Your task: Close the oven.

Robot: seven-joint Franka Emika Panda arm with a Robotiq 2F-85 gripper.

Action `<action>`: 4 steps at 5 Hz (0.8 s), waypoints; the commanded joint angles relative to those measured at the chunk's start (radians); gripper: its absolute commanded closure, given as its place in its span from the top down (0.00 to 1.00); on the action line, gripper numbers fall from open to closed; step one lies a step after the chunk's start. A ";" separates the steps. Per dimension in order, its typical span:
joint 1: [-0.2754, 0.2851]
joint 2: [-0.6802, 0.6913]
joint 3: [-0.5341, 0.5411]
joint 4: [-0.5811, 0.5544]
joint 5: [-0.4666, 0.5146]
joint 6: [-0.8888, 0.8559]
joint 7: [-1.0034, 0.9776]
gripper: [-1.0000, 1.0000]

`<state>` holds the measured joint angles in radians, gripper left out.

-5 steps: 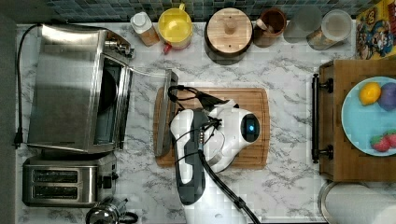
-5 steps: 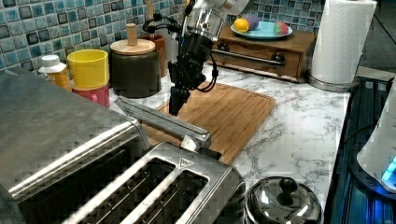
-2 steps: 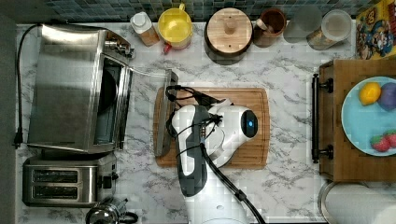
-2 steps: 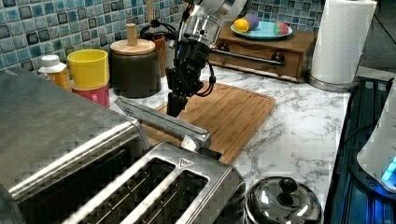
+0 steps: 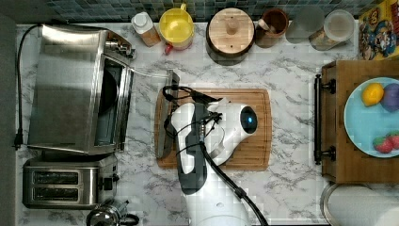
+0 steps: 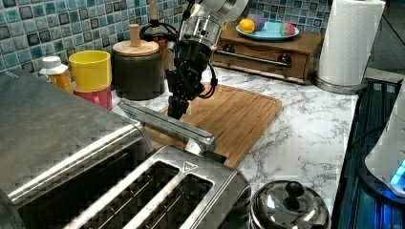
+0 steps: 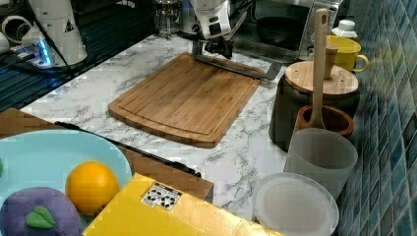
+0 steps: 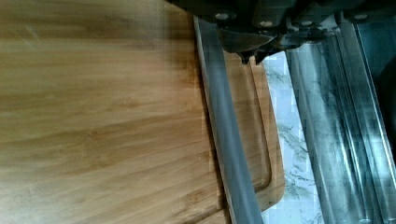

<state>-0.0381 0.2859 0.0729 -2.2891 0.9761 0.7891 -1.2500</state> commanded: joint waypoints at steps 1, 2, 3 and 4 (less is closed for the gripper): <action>0.029 0.063 0.050 0.145 0.025 -0.046 -0.003 0.00; 0.022 -0.002 0.059 0.114 0.059 -0.036 -0.018 0.00; 0.020 -0.091 0.094 0.079 0.088 -0.030 -0.033 0.00; 0.048 -0.131 0.108 0.097 0.094 -0.076 -0.032 0.00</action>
<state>-0.0490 0.2964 0.0839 -2.2891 1.0371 0.7871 -1.2500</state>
